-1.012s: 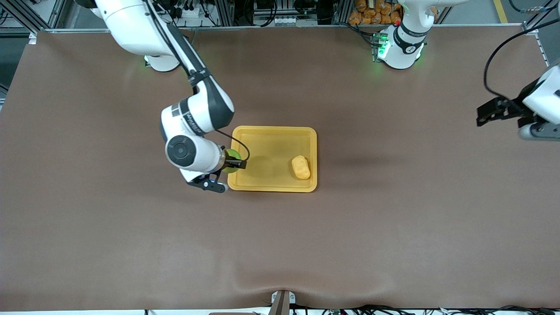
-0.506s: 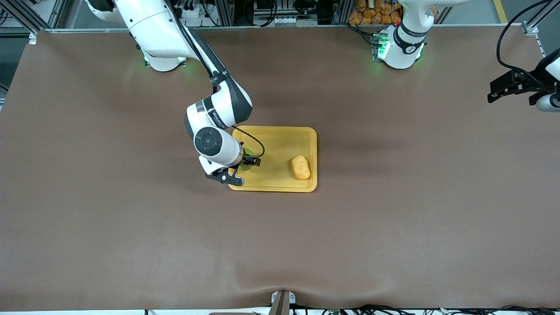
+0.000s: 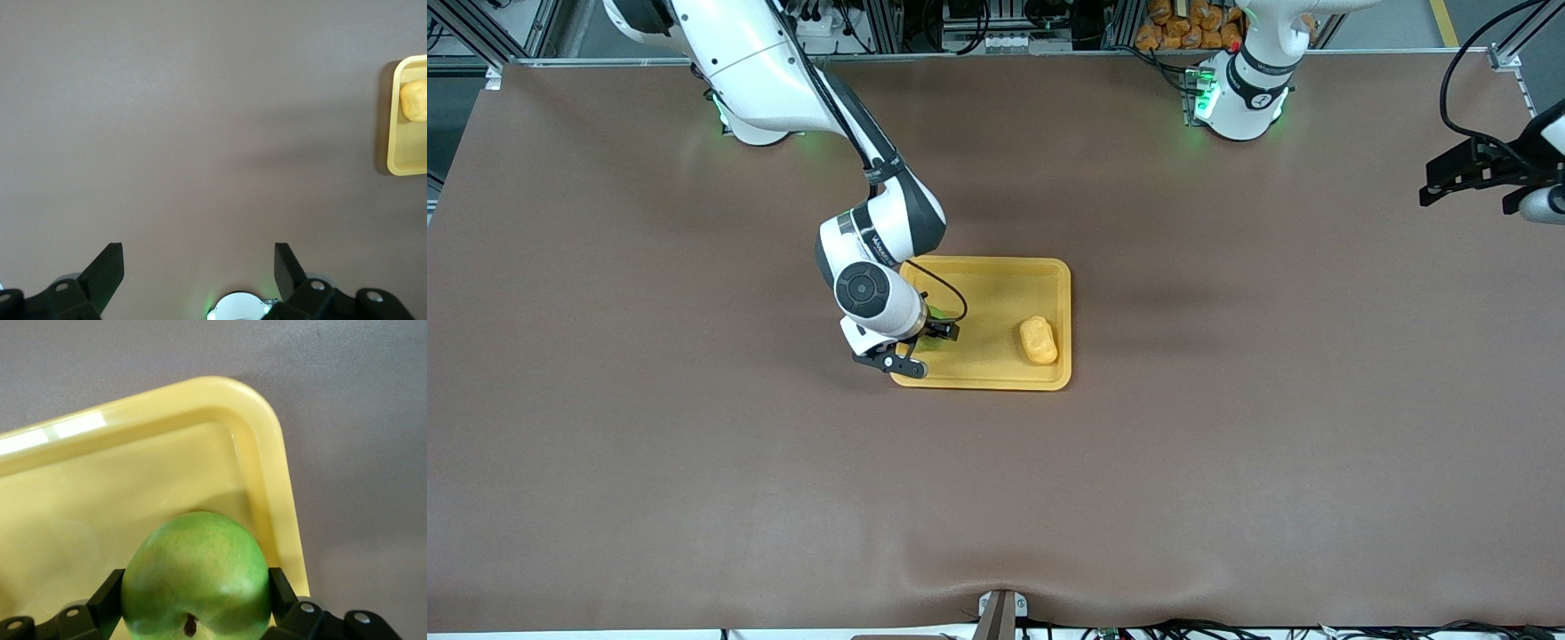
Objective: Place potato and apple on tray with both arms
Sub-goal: 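Lower the apple onto the tray and open the right gripper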
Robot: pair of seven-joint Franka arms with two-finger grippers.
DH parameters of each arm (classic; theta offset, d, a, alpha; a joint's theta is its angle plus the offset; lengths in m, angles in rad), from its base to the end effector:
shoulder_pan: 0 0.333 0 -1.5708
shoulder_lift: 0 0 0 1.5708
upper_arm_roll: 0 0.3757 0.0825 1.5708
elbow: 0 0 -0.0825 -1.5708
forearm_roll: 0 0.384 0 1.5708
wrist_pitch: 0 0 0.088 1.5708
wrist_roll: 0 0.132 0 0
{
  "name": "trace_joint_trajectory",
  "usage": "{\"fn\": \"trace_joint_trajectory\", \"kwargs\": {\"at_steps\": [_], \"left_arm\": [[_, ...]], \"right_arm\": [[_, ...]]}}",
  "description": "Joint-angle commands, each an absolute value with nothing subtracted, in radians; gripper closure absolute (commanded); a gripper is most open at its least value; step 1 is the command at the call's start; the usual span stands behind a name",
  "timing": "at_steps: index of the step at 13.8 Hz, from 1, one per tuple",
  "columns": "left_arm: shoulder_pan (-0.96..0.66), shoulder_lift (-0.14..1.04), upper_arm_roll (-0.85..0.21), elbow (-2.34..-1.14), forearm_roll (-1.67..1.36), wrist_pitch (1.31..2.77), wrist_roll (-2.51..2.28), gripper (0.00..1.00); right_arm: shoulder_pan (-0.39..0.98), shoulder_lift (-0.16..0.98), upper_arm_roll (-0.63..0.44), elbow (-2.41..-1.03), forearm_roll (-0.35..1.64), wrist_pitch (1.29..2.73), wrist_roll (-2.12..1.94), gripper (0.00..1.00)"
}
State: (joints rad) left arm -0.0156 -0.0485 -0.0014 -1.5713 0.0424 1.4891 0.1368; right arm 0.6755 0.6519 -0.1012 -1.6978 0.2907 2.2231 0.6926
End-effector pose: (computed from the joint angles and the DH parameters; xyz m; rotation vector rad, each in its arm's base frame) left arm 0.5273 -0.0031 0.6783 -3.0920 0.2340 0.0561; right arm 0.5726 0.3978 0.2310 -3.0387 0.4474 0.2908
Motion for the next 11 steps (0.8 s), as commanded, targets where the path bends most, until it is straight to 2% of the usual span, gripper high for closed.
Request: {"fn": "trace_joint_trajectory", "kwargs": {"at_steps": [1, 2, 5, 11], "left_arm": [[-0.017, -0.052, 0.0, -1.568, 0.063, 1.47, 0.144, 0.0], [-0.017, -0.046, -0.002, -1.566, 0.063, 1.47, 0.134, 0.0], [-0.035, -0.04, -0.009, -1.566, 0.049, 1.47, 0.023, 0.0], [-0.041, -0.014, -0.023, -1.572, 0.051, 1.471, 0.006, 0.0]], "right_arm": [[0.68, 0.644, -0.109, -1.707, 0.302, 2.227, 0.761, 0.15], [0.681, 0.643, -0.109, -1.706, 0.302, 2.223, 0.762, 0.0], [0.67, 0.634, -0.11, -1.666, 0.302, 2.183, 0.755, 0.0], [0.589, 0.627, -0.115, -1.401, 0.304, 1.866, 0.753, 0.0]]}}
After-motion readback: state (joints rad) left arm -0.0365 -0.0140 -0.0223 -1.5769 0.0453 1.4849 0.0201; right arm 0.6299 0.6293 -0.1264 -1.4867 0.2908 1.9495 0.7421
